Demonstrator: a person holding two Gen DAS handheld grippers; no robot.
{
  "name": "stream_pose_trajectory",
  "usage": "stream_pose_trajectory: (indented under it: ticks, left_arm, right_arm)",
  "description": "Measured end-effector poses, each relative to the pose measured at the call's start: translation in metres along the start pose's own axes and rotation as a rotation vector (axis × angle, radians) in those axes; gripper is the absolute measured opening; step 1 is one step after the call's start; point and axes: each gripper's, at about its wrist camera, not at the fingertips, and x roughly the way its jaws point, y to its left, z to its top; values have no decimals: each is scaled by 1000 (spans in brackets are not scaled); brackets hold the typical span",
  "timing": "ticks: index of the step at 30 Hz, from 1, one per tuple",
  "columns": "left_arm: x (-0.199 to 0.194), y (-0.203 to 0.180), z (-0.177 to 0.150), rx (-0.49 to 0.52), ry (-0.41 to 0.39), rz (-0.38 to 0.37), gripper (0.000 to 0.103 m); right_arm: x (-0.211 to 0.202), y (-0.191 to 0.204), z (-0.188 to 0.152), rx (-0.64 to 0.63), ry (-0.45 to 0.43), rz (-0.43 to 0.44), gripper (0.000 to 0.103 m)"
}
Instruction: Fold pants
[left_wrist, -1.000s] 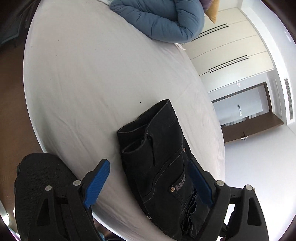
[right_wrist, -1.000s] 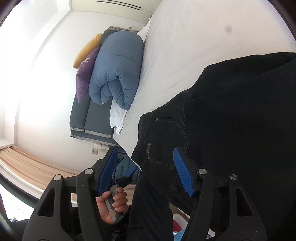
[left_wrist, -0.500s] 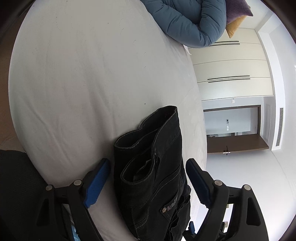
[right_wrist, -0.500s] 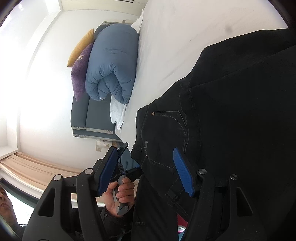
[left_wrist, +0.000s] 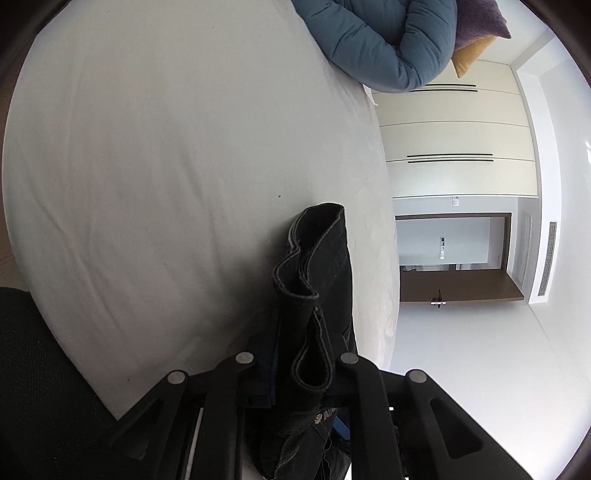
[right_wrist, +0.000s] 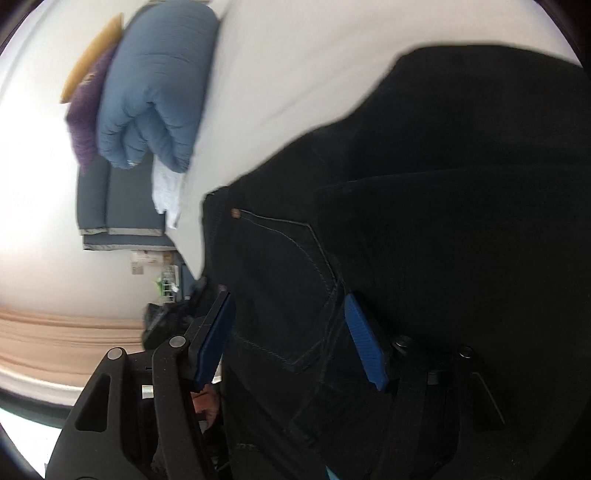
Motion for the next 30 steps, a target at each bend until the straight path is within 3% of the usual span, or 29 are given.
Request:
stream_pose_trajectory:
  ticks: [3,10,13,17,19,22,26,30]
  left_arm:
    - [-4,-17,-5,64,-8,4,14]
    - [-10,-63,-13,253,-20,27,14]
    - [-9,-74,-16,290,-20,32,14]
    - [-6,-96,-24,347,-17,45,14]
    - [-2,-116,-34,420,-15,53,14]
    - [8,-151,-63,569,8,67,14]
    - [33,-195,-121,794,64,85,14]
    - [64,-214,-186,993,149,119,14]
  right_arm:
    - [5,-4,4,35,-23,22,59]
    - [18,3,6,-2,-57,-31,57]
    - [20,-1,3,-2,-83,-21,51]
    - [20,-2,2,-30,-102,15,50]
    - [13,-2,1,-19,-129,41,56]
    - [-16,0,-2,-6,-228,102,73]
    - [-59,10,-4,-51,-248,181,73]
    - [-100,23,-9,-121,-255,247,73]
